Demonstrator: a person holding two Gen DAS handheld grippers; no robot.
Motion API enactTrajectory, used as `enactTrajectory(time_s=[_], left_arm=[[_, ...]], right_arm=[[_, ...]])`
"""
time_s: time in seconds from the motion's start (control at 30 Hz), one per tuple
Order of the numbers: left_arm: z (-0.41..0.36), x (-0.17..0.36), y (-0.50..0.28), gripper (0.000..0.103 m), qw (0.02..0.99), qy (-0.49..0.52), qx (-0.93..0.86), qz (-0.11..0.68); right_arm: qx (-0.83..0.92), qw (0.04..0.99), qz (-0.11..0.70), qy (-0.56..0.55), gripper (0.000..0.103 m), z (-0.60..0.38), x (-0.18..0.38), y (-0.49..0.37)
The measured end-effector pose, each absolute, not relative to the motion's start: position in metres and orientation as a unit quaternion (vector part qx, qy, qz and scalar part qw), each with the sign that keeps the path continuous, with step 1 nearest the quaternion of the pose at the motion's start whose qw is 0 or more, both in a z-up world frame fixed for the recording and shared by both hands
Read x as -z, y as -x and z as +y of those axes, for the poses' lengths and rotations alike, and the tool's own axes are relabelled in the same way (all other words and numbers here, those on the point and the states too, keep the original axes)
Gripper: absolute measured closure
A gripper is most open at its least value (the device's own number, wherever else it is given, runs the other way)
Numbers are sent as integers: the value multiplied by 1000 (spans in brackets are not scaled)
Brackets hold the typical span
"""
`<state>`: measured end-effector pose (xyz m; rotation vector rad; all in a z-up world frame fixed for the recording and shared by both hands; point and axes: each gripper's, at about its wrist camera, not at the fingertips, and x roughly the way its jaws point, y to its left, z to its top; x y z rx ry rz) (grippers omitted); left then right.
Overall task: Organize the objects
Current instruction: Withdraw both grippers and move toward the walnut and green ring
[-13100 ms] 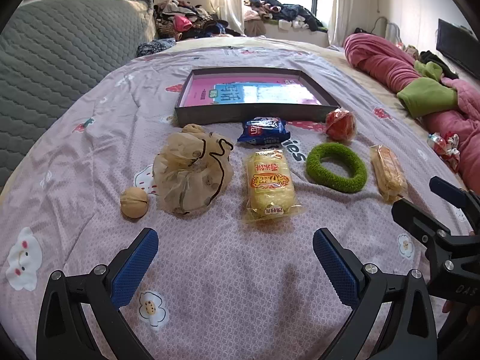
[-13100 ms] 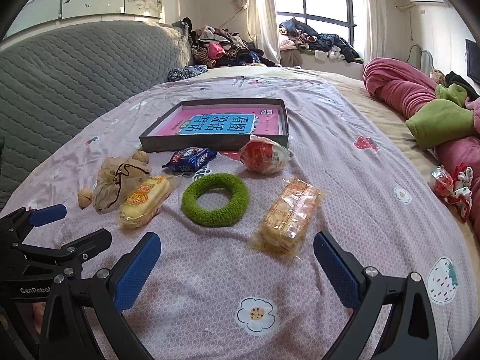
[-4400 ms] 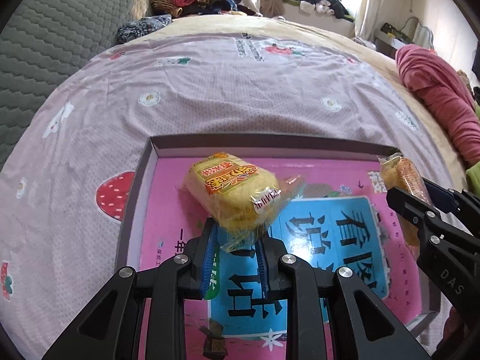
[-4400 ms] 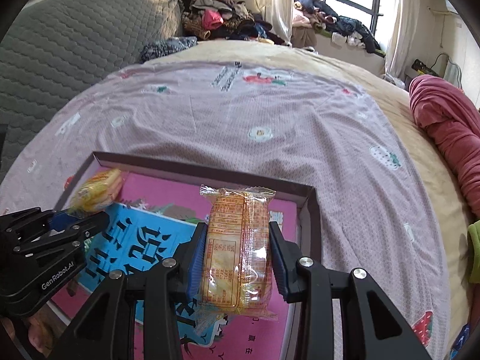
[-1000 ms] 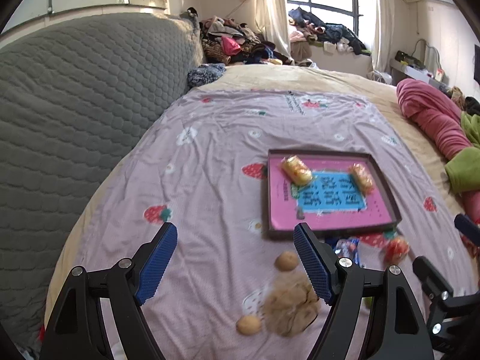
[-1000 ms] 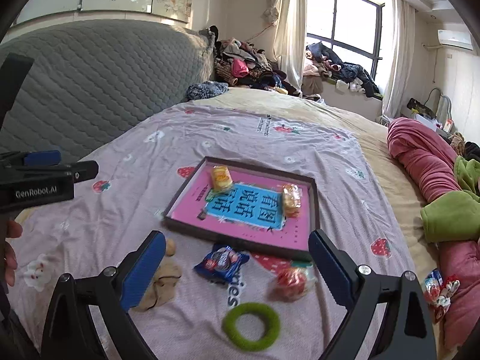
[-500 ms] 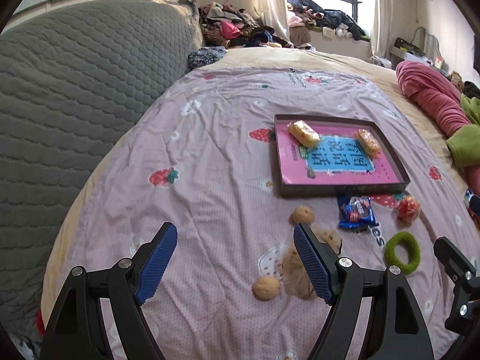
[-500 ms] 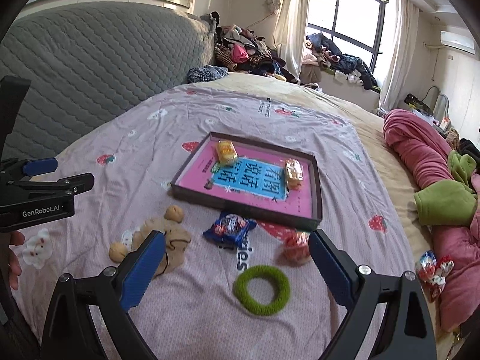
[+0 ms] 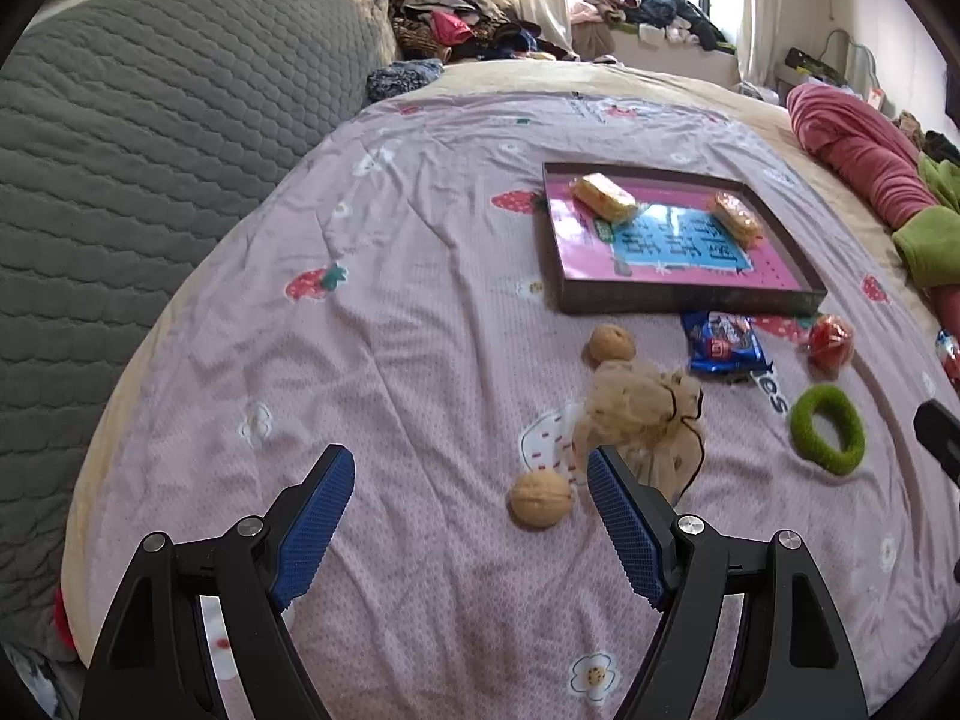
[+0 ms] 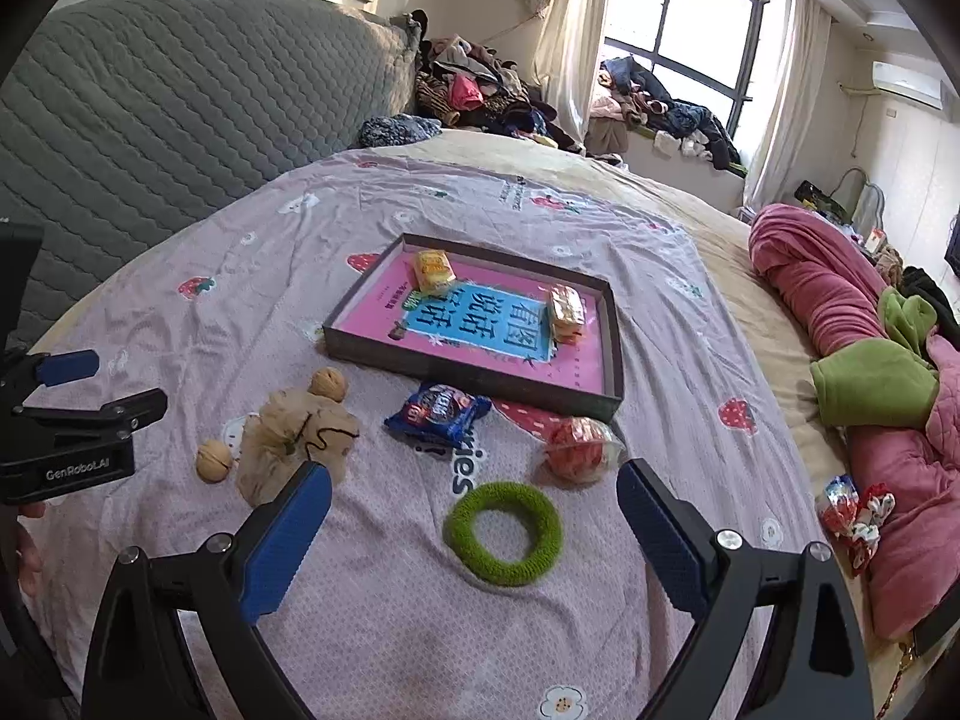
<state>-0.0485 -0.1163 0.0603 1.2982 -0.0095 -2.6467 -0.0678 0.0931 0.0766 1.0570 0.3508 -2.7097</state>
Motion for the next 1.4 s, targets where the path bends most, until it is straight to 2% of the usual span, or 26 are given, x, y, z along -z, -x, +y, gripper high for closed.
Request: enactTrajectory(time_s=[0.57,1.4], left_arm=[[-111,-16,50,22,55,-449,892,18],[-120,33,71,23,55,-461,886,21]], right_arm=[[910,92,121,-385,6,103,-35,77],[900,79,129,-409,7,112,19,96]])
